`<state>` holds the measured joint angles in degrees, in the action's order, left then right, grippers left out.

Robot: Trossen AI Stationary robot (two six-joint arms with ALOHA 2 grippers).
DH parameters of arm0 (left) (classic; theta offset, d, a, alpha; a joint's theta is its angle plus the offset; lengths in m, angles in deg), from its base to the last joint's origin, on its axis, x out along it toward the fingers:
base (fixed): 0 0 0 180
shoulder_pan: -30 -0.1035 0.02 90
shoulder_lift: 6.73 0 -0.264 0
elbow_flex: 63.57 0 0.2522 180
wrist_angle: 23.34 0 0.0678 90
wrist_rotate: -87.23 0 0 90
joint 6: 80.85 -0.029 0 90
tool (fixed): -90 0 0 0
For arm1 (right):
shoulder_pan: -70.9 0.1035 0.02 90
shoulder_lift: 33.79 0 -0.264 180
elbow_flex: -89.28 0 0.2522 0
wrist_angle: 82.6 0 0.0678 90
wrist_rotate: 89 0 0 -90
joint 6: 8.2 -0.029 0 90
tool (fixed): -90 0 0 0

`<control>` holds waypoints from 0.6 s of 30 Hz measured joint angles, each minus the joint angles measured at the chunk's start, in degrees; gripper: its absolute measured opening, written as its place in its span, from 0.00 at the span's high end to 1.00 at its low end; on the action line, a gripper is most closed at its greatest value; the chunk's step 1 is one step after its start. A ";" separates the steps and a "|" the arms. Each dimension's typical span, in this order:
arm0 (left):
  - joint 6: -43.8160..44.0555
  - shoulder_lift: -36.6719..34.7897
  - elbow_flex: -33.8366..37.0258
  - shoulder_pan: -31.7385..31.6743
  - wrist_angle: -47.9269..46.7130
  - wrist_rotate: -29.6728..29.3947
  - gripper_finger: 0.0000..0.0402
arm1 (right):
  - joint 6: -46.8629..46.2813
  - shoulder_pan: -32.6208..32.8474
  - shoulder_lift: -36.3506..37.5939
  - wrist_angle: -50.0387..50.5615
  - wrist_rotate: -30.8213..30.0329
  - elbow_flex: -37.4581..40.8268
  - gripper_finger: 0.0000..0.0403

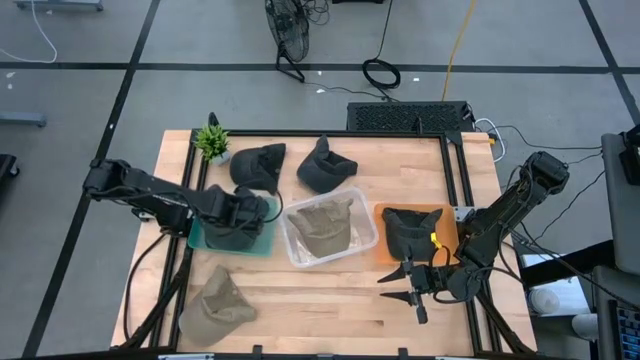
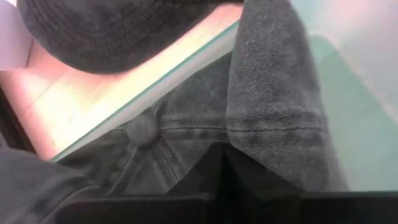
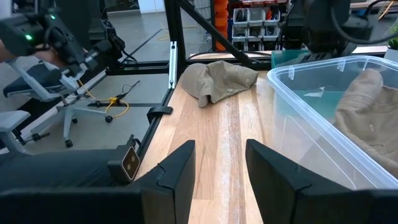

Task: Pick & Place hat
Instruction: Put the green cap into the green bin

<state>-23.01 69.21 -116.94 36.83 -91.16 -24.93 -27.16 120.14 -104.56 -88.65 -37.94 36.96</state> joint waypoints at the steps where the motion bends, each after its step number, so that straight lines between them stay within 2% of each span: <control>1: 0.33 -0.02 1.25 0.00 0.98 -0.19 0.94 | 0.00 0.00 0.00 -0.02 0.00 0.00 0.68; 6: 1.89 -0.11 5.78 0.00 5.29 -0.20 0.99 | 0.11 0.00 0.00 -0.02 0.00 0.00 0.68; 10: 1.42 -0.04 6.78 0.00 7.58 -0.02 0.96 | 0.13 0.00 0.00 0.09 0.00 0.00 0.68; 14: -1.40 0.11 3.40 -0.05 3.43 1.63 0.91 | 0.11 0.00 0.00 0.48 0.02 0.00 0.68; 18: -3.11 -0.21 -3.17 0.07 -4.28 4.20 0.93 | 0.13 0.00 0.02 0.66 0.00 0.00 0.68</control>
<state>-26.11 69.00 -120.11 36.89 -95.44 -20.73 -27.03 120.14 -104.53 -87.99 -37.94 36.96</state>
